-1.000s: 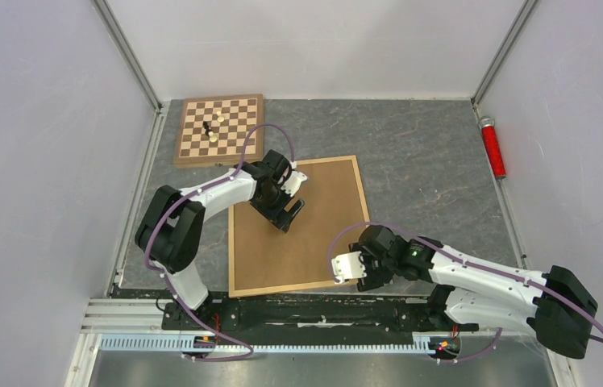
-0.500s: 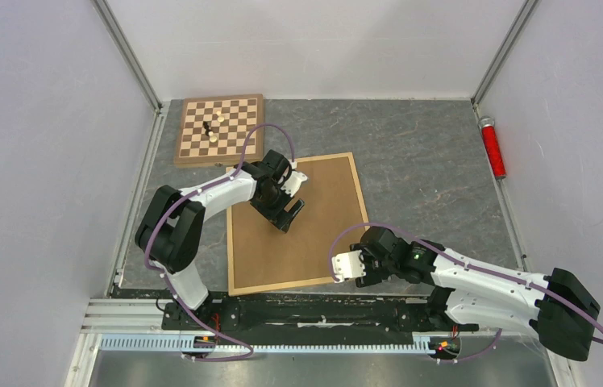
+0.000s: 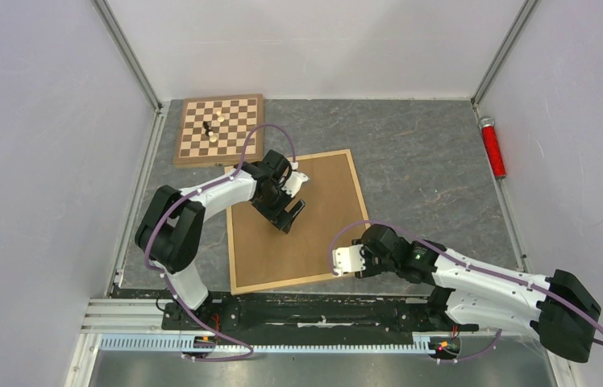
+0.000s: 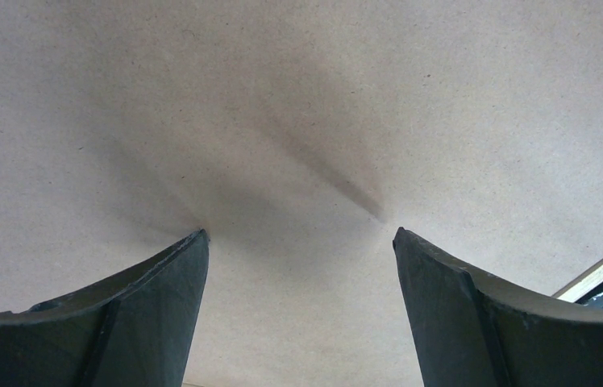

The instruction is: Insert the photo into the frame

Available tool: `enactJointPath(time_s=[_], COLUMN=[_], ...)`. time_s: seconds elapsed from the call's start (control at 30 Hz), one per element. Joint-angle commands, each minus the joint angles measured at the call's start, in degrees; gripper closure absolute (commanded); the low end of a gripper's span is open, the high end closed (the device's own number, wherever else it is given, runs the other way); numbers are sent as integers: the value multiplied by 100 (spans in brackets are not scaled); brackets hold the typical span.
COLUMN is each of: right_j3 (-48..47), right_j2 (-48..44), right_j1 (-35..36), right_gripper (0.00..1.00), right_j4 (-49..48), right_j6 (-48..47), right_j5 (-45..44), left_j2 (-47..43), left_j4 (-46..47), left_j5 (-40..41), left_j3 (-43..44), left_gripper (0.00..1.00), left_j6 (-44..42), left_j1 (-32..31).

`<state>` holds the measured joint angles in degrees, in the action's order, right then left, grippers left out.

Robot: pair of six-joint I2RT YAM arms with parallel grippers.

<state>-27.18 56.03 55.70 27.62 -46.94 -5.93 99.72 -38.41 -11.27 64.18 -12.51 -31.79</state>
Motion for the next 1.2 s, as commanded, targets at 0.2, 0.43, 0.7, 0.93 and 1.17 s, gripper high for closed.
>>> enactJointPath(time_s=[0.2,0.43,0.7,0.93,1.17], right_j3=[-279,-482,-953,-1521,-1908], right_j2=[-106,101,887,1999,3009], right_j1=[-20,-349,-742,-1400,-1591], right_gripper=[47,36,35,42,49], right_j4=[-348,-1000,-1656,-2268,-2714], right_j6=[171,753,1301,1811,1927], right_j5=[-356,-853,-817,178,876], left_j2=[-213,-521,-432,313,1237], left_j4=[100,490,472,452,361], left_j5=[-352,149,717,533,315], left_j3=[217,341,795,1775,2575], left_gripper=[9,9,9,10,12], left_j6=[-232,257,601,584,677], left_j1=[24,412,1386,1694,1736])
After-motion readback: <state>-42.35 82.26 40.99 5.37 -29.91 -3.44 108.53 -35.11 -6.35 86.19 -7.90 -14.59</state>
